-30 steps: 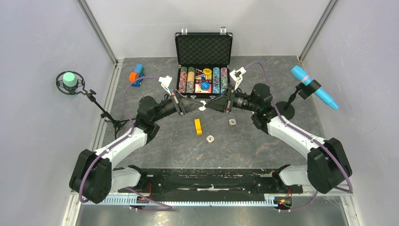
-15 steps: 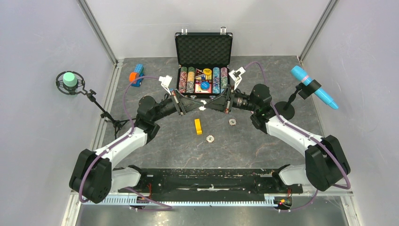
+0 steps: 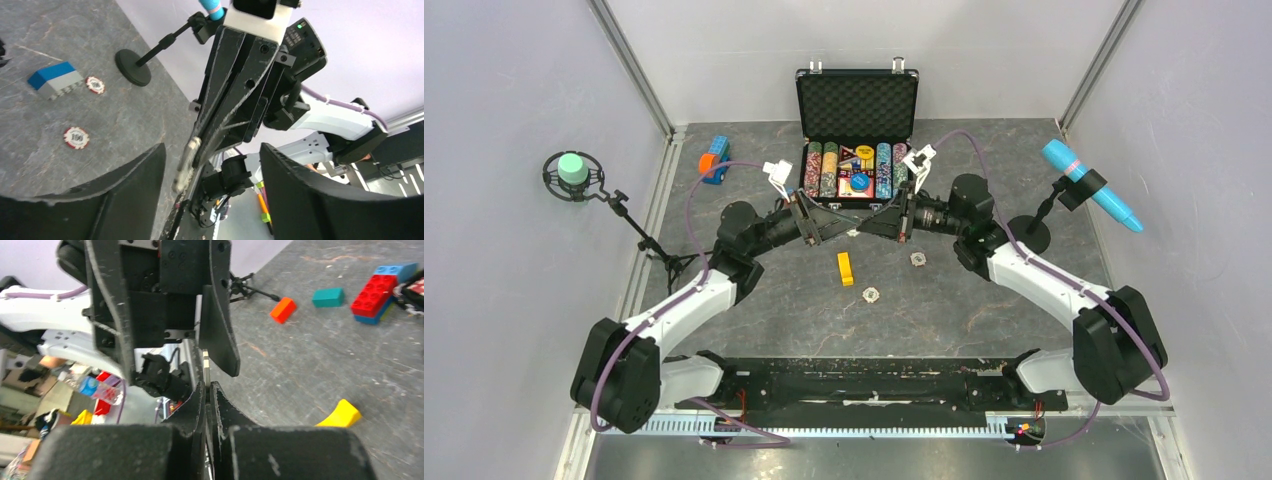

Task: Pack up texas hold em set
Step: Pick up the poker chip from the center of the board.

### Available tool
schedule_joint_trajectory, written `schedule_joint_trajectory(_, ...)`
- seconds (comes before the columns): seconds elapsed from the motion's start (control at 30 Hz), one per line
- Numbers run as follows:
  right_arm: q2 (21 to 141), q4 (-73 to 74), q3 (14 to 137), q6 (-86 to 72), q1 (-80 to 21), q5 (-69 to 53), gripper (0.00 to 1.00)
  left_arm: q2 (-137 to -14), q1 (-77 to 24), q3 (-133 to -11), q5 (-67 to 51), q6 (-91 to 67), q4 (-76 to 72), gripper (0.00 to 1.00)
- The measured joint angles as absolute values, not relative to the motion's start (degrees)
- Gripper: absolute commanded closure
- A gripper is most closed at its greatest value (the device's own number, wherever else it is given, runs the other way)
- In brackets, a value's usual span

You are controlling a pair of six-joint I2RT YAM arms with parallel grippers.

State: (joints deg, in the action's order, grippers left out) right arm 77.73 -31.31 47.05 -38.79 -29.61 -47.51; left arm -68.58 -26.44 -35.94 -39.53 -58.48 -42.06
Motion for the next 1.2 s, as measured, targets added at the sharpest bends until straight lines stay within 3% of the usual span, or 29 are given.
schedule_joint_trajectory(0.07, 77.73, -27.31, 48.38, -35.31, -29.61, -45.91, 1.0, -68.07, -25.91, -36.12, -39.29, -57.82, -40.14, 0.16)
schedule_joint_trajectory(0.2, 77.73, -21.19, 50.54, -27.83, -29.61, -41.3, 1.0, -65.93, -23.2, -36.88, -37.87, -55.86, -32.86, 0.01)
schedule_joint_trajectory(0.4, 79.81, -17.91, 52.25, -15.73, -29.61, -34.26, 1.0, -62.43, -16.82, -40.27, -32.42, -51.05, -14.55, 0.0)
schedule_joint_trajectory(0.63, 90.48, -14.96, 60.95, -2.02, -29.63, -31.66, 1.0, -59.05, -13.93, -45.93, -24.93, -42.46, 4.51, 0.0)
schedule_joint_trajectory(1.2, 117.89, -4.51, 87.37, 24.99, -30.39, -38.28, 1.0, -58.81, -10.68, -50.3, -15.44, -27.81, 24.08, 0.0)
